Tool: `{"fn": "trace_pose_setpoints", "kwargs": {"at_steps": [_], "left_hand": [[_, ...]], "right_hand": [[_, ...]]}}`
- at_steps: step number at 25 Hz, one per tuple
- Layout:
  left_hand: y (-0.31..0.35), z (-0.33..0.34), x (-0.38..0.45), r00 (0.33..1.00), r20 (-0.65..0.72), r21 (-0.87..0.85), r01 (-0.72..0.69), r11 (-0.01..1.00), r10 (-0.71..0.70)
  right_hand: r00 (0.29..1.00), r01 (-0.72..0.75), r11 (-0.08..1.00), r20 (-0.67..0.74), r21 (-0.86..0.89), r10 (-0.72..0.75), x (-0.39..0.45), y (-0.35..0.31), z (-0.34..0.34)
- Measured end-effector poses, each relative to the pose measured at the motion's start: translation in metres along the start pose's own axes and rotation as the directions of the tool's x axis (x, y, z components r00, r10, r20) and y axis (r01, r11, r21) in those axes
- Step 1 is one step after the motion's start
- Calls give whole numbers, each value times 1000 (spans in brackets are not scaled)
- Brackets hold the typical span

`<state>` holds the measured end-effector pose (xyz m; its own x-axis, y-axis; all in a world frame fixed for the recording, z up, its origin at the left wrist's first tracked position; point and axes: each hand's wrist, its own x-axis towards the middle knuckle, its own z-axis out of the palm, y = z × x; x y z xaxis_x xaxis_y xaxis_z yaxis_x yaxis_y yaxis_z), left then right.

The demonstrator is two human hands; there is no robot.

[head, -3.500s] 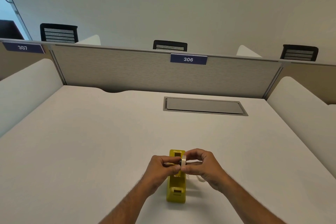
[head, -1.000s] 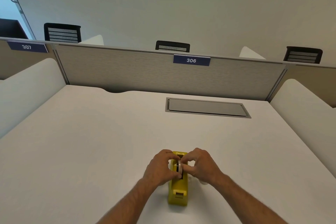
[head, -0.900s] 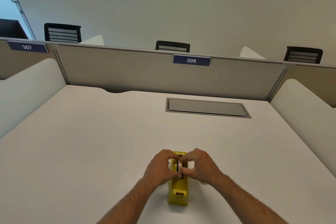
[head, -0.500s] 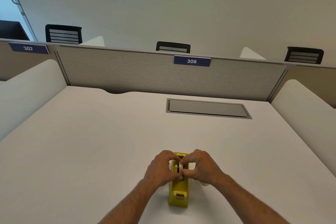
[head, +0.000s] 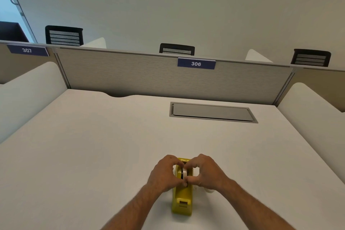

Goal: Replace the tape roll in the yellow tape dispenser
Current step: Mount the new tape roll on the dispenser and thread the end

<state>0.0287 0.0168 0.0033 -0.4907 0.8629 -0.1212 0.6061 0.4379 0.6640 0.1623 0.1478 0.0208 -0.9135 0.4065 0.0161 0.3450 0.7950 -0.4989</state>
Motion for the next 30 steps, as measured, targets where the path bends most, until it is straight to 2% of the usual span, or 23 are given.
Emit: {"fn": "trace_pose_setpoints", "kwargs": {"at_steps": [8,13,20,30], "left_hand": [[1,1,0,1000,2,8,19,1000,-19],[2,0,0,1000,6,7,8,1000,-8],[3,1,0,1000,6,-28,28,999,-28],[4,2,-4,999,-30,-21,21,1000,-22]], "right_hand": [[998,35,994,-58,107,-29,0,1,-2],[1000,25,1000,-19,5,-25,-2,0,-1],[996,32,991,-82,128,-22,-4,1,-2],[999,12,993,-45,115,-6,-6,0,-1]]}}
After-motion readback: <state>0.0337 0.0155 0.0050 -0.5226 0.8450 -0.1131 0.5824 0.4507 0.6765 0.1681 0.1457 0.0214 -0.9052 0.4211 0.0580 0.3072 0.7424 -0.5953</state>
